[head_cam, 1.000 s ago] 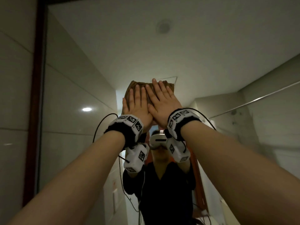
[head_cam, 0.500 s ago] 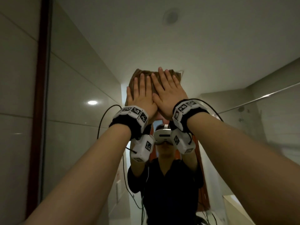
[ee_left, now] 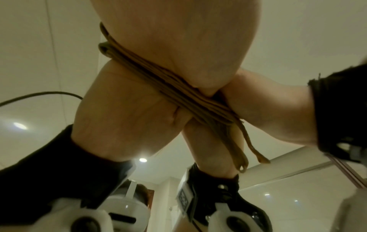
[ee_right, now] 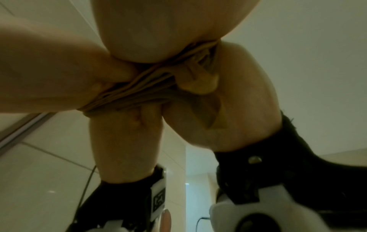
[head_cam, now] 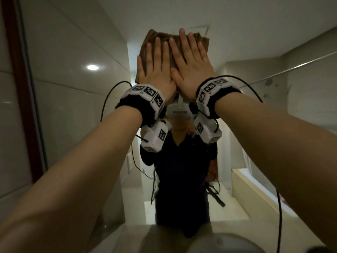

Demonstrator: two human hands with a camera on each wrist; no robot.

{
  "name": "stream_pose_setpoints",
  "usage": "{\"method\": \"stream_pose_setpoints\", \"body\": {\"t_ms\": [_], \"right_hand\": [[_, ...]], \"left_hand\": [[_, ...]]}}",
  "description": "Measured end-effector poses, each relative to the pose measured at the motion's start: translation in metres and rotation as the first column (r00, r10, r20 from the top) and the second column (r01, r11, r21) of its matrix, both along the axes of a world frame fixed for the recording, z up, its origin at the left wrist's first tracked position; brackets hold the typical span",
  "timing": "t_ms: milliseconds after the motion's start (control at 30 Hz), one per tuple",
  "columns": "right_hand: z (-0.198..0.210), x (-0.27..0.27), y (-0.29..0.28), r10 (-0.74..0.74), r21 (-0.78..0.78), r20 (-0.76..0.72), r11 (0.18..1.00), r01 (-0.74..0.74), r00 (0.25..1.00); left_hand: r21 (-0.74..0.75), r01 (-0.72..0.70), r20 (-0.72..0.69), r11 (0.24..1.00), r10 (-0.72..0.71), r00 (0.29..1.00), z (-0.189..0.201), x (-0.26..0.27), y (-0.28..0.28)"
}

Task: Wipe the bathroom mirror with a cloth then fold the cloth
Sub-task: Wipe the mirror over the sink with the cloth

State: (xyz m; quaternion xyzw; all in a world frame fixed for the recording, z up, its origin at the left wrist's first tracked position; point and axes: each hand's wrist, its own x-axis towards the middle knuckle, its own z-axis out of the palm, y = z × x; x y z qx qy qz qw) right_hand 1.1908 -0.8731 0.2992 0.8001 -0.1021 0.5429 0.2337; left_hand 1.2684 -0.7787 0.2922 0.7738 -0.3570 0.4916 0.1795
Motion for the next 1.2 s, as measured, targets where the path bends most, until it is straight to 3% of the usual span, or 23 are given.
{"method": "stream_pose_setpoints", "body": {"t_ms": [200, 333, 467, 700, 867, 1033, 1200], "right_hand": [[-0.053, -0.008, -0.003, 0.001, -0.026, -0.036, 1.0, -0.002, 0.999], [-0.11, -0.017, -0.005, 0.013, -0.043, -0.101, 0.999, -0.018, 0.995], [-0.175, -0.022, -0.001, 0.016, 0.038, -0.161, 0.999, -0.009, 0.987], [-0.294, -0.025, 0.001, 0.082, 0.111, -0.217, 0.992, -0.059, 0.973], [-0.415, -0.032, 0.006, 0.107, 0.178, -0.344, 0.983, -0.047, 0.933], [-0.521, -0.041, -0.004, 0.151, 0.159, -0.476, 0.984, -0.084, 0.866], [-0.584, -0.044, -0.009, 0.08, 0.082, -0.575, 0.996, -0.04, 0.815]], "left_hand": [[-0.043, 0.0, 0.017, 0.999, 0.001, 1.0, -0.062, -0.007, -0.004], [-0.091, 0.003, -0.032, 0.996, -0.006, 0.999, -0.132, -0.016, -0.008], [-0.117, -0.026, 0.018, 0.993, 0.028, 0.999, -0.201, -0.02, -0.009], [-0.035, 0.054, -0.051, 0.998, -0.056, 0.997, -0.327, -0.019, -0.004], [-0.006, 0.047, -0.131, 0.999, -0.048, 0.99, -0.453, -0.025, 0.002], [0.179, 0.015, -0.209, 0.984, 0.023, 0.978, -0.569, -0.03, 0.017], [0.255, 0.033, -0.225, 0.966, 0.026, 0.974, -0.624, -0.028, 0.027]]}}
